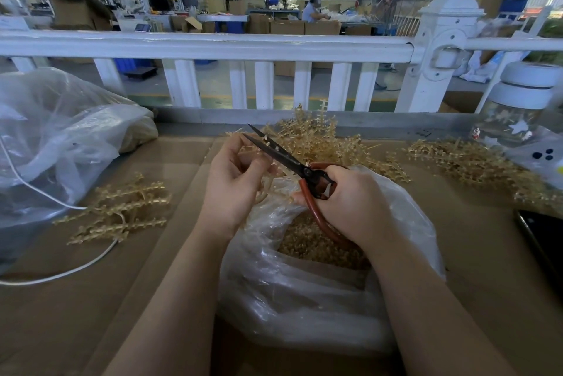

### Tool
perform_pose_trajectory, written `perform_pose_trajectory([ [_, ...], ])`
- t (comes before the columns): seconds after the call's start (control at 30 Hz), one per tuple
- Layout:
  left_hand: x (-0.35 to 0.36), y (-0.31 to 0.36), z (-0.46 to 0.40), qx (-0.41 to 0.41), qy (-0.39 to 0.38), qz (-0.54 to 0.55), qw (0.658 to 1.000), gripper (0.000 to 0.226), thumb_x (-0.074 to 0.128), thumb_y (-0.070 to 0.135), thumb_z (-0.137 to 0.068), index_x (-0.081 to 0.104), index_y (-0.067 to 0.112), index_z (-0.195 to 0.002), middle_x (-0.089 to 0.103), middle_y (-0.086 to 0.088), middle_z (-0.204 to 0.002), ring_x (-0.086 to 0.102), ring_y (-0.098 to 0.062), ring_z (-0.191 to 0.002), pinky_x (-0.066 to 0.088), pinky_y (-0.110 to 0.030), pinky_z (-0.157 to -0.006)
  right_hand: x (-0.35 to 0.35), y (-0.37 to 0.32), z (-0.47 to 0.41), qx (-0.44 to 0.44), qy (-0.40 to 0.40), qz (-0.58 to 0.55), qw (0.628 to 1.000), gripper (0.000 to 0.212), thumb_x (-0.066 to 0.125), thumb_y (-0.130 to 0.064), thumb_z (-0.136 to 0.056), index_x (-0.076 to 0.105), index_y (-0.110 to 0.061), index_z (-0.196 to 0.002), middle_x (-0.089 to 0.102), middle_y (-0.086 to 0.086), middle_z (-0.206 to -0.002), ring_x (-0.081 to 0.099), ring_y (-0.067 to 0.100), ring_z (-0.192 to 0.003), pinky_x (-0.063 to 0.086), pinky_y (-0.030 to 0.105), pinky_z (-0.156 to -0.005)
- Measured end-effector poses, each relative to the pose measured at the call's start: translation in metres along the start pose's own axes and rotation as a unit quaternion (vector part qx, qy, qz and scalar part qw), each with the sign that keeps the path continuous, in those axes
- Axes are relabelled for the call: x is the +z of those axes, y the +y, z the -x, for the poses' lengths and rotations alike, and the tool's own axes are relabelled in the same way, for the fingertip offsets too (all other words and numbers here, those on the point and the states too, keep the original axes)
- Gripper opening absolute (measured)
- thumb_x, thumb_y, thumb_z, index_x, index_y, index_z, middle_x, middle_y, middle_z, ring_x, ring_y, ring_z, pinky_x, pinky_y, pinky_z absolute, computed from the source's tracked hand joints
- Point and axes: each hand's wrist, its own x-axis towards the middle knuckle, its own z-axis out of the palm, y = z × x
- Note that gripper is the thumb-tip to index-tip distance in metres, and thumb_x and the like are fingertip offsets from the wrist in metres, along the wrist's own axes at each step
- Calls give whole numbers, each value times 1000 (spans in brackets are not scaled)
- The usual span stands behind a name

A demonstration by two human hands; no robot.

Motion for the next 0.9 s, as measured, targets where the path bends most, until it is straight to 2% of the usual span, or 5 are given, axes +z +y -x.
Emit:
perform_pose_trajectory([
  [0.23, -3, -1, 0, 2, 42, -4, 999, 9, 57, 17, -99, 65, 19, -102, 66, -7, -61, 44, -15, -42, 31, -18, -37, 0, 3, 0, -2, 7, 26, 1000, 75, 46, -97, -60, 64, -41, -106, 52, -32, -72, 48, -15, -67, 34, 10, -55],
  [0.53, -5, -5, -4, 19, 38, -57, 997, 9, 65, 14, -95, 72, 10, -91, 70, -12, -83, 62, -19, -70, 51, -30, -64, 0, 5, 1, 1, 3, 44, 999, 72, 44, -97, -61, 61, -43, -105, 53, -32, -73, 47, -14, -69, 34, 11, -56],
  [0.67, -6, -5, -5, -18, 84, 24, 996, 8, 74, 14, -85, 77, 13, -93, 76, -4, -97, 70, -14, -92, 54, -23, -79, -1, 4, 2, 4, 20, 19, 1000, 58, 49, -93, -63, 56, -45, -94, 57, -30, -73, 52, -13, -70, 33, 10, -54],
  [0.77, -7, -4, -6, -53, 113, 82, 989, 9, 78, 12, -80, 78, 18, -87, 76, 7, -84, 66, 2, -74, 50, -14, -66, -1, 3, 2, 11, 47, -13, 999, 60, 48, -95, -62, 59, -42, -91, 61, -28, -76, 56, -11, -73, 37, 11, -56],
  [0.9, -8, -6, -6, -70, 151, 52, 985, 12, 83, 14, -75, 74, 15, -82, 71, 7, -71, 61, -2, -63, 51, -17, -62, -1, 3, 3, 0, 66, -24, 998, 63, 48, -94, -66, 61, -40, -95, 62, -27, -80, 57, -12, -76, 38, 9, -59],
])
